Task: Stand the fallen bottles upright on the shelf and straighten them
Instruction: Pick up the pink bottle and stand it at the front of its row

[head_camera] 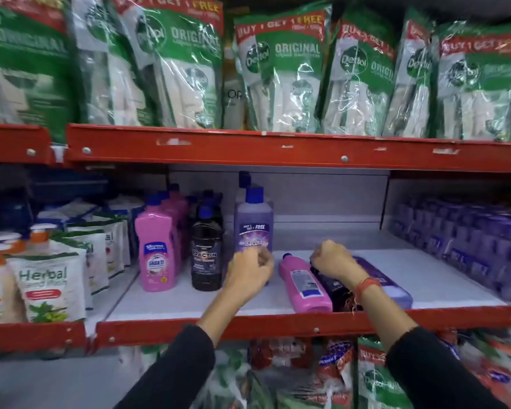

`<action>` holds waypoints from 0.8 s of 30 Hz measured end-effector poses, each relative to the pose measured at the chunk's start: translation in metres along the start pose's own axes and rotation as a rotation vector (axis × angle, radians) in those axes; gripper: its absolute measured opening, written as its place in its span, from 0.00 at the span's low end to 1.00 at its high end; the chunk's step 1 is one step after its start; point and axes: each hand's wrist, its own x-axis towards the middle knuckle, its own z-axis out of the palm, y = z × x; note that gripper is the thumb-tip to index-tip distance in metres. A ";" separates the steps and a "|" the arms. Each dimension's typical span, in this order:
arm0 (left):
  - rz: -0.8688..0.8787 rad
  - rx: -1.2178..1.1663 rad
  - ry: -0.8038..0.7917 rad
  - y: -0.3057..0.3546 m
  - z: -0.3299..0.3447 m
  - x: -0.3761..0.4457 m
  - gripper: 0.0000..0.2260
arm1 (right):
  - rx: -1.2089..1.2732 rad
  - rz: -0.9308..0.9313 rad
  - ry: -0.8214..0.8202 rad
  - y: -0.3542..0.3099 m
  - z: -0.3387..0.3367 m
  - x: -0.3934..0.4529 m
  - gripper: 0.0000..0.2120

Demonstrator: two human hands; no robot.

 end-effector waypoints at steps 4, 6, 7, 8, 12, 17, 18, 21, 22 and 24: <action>-0.325 -0.225 -0.374 0.001 0.041 0.012 0.14 | 0.042 0.003 -0.215 0.012 0.010 0.009 0.17; -0.403 -0.238 -0.470 0.007 0.053 0.018 0.16 | 0.076 0.014 -0.256 0.020 0.018 0.015 0.17; -0.426 -0.252 -0.494 0.009 0.058 0.023 0.15 | 0.095 0.020 -0.249 0.024 0.022 0.018 0.17; -0.463 -0.263 -0.510 0.014 0.062 0.025 0.13 | 0.111 0.039 -0.243 0.028 0.023 0.020 0.17; -0.525 -0.365 -0.502 0.012 0.069 0.025 0.16 | 0.316 0.112 -0.233 0.042 0.030 0.025 0.17; -0.397 -0.475 -0.351 0.000 0.077 0.024 0.20 | 0.709 0.194 -0.164 0.049 0.033 0.023 0.16; -0.351 -0.496 -0.314 -0.001 0.078 0.023 0.20 | 0.769 0.206 -0.176 0.046 0.030 0.021 0.18; -0.237 -0.507 -0.210 -0.005 0.075 0.020 0.29 | 0.864 0.153 -0.196 0.038 0.021 0.012 0.19; -0.208 -0.501 -0.180 -0.008 0.071 0.018 0.31 | 0.855 0.120 -0.169 0.032 0.020 0.007 0.19; -0.155 -0.484 -0.114 -0.011 0.063 0.011 0.32 | 0.749 0.045 -0.074 0.019 0.017 -0.005 0.20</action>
